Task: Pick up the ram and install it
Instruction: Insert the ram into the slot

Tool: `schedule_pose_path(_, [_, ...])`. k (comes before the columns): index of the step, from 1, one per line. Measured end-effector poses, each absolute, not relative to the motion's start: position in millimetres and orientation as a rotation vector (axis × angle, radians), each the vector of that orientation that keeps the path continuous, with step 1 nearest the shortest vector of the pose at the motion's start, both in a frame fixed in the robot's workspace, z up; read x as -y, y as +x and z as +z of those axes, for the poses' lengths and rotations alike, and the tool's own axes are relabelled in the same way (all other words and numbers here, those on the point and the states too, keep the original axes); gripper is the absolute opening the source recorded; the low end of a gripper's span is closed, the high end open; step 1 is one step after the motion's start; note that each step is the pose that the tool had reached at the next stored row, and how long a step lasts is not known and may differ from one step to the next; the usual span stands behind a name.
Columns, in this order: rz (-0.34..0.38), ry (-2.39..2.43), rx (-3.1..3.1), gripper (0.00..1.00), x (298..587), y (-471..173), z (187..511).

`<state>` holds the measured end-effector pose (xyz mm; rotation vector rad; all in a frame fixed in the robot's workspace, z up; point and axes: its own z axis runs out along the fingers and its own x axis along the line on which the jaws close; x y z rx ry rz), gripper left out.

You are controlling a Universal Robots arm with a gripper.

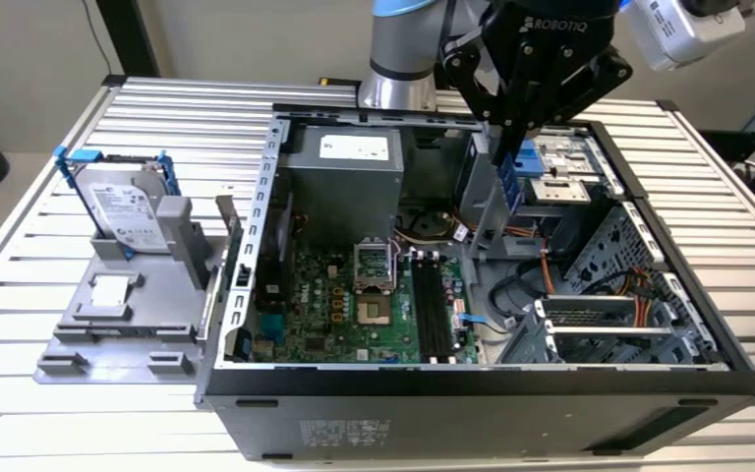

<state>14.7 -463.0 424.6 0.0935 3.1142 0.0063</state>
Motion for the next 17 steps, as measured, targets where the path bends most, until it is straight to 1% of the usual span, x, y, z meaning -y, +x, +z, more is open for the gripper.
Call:
schedule_pose_path(11, [0.006, 0.118, -3.119, 0.00, 464.8, 17.7, 424.6])
schedule_pose_path(17, [0.007, 0.124, -3.129, 0.00, 470.4, 19.4, 423.7])
